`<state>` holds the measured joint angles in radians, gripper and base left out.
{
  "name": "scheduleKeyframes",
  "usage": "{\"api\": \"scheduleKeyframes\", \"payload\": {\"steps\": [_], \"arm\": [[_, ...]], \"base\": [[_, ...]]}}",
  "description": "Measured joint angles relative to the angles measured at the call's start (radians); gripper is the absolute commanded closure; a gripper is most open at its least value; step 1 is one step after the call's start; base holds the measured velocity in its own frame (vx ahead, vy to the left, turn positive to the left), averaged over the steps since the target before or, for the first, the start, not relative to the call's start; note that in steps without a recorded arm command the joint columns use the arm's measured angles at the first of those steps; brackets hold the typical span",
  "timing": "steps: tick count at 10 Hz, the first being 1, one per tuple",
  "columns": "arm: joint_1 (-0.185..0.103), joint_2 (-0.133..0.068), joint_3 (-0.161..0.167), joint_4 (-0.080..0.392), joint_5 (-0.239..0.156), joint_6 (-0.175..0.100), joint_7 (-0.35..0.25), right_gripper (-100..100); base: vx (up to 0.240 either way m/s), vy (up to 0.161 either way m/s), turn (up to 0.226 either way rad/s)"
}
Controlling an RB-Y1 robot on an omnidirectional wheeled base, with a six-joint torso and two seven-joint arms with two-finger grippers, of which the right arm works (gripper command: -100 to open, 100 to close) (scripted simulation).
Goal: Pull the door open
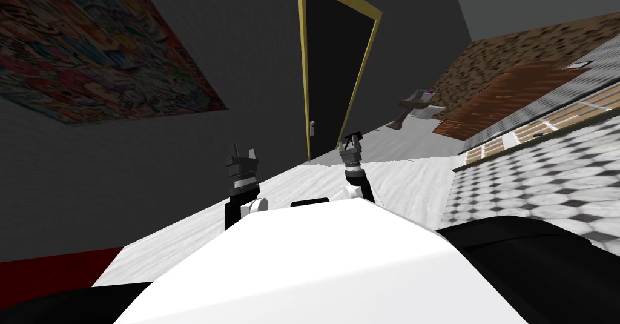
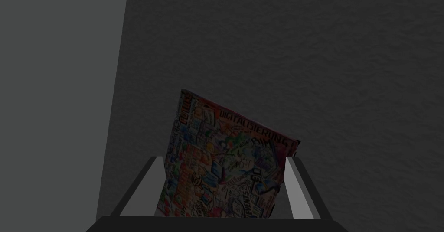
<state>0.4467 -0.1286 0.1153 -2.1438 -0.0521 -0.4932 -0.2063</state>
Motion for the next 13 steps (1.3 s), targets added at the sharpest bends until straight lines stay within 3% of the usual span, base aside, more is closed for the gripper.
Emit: {"api": "scheduleKeyframes", "payload": {"steps": [6, 13], "arm": [[-0.033, -0.064, 0.041, 0.082, -0.12, -0.006, -0.12, -100], [-0.069, -0.126, 0.088, 0.161, -0.246, -0.003, -0.243, -100]], "base": [[0.115, -0.024, 0.069], [0.094, -0.028, 0.069]]}}
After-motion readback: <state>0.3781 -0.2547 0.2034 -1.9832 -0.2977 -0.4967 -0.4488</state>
